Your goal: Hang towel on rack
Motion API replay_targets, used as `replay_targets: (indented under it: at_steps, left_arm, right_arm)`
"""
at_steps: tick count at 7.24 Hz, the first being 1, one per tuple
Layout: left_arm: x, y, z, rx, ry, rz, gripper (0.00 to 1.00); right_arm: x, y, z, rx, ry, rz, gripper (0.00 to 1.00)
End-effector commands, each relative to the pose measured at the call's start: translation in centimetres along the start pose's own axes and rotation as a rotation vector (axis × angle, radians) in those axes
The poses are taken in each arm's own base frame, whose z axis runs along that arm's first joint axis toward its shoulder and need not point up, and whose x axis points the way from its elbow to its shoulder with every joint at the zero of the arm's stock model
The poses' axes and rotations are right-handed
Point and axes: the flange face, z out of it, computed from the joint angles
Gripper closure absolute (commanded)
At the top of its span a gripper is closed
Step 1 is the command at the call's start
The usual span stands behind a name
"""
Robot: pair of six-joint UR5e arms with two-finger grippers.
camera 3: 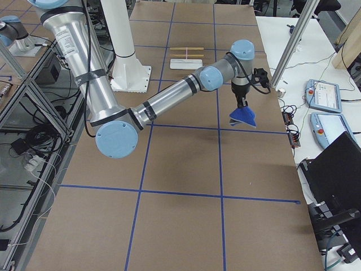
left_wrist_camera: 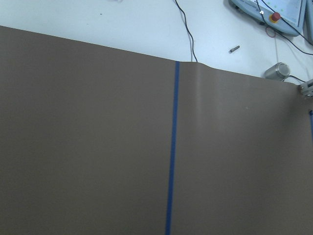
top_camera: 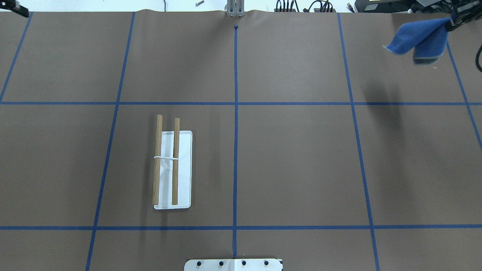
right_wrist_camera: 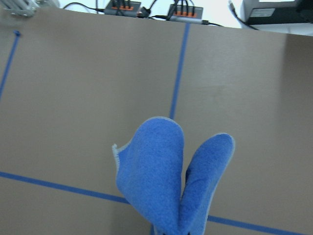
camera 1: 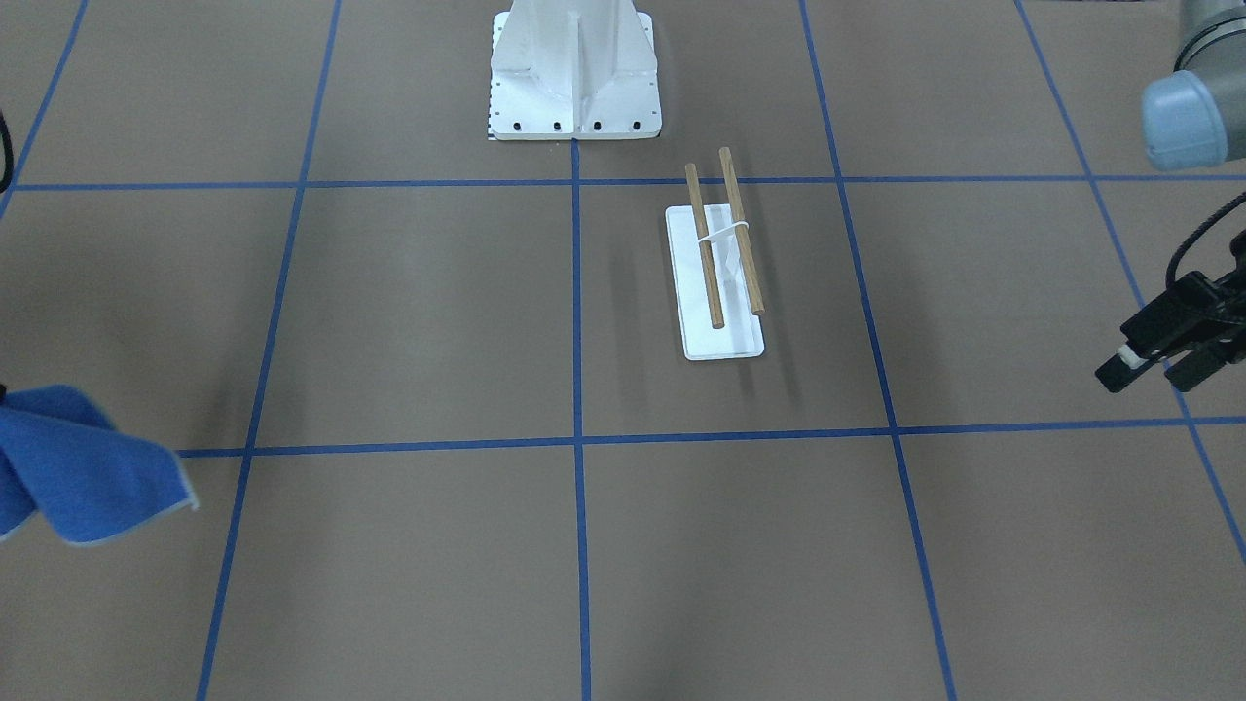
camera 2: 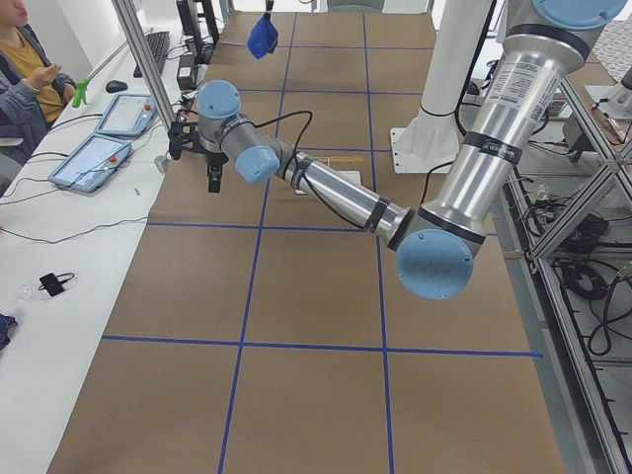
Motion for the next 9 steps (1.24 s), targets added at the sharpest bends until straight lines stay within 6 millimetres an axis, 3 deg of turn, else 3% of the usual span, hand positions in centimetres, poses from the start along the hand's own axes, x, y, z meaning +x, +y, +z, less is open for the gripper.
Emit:
replay_targets:
  at_steps: [1,3,4,6,7,9]
  left_arm:
    - [7.3,4.2,2.0,-0.068,0.063,-0.172,0.02]
    - [15.6,8.8,4.9,-0.173,0.118,-0.412,0.02]
    - [16.5,10.1,5.6,-0.201,0.161,-0.526,0.02]
    - [17.7,12.8,7.9,-0.244,0.233,-0.534,0.02]
    - [18.2,13.4,8.8,-0.210,0.265,-0.535,0.02]
    - [18.6,16.8,12.6,-0.231,0.426,-0.564,0.02]
  right_arm:
    - [-11.2,2.8,-2.5,-0.003,-0.068,0.063,1.00]
    - [-16.2,4.9,-2.8,0.014,-0.099,0.041,1.00]
    - [-18.6,5.4,-3.0,0.028,-0.113,0.001,1.00]
    - [-22.8,6.0,-3.3,0.020,-0.164,0.043,1.00]
    - [-23.5,5.9,-3.8,0.035,-0.178,0.044,1.00]
    - [-25.3,5.5,-4.4,0.068,-0.250,0.108,1.00]
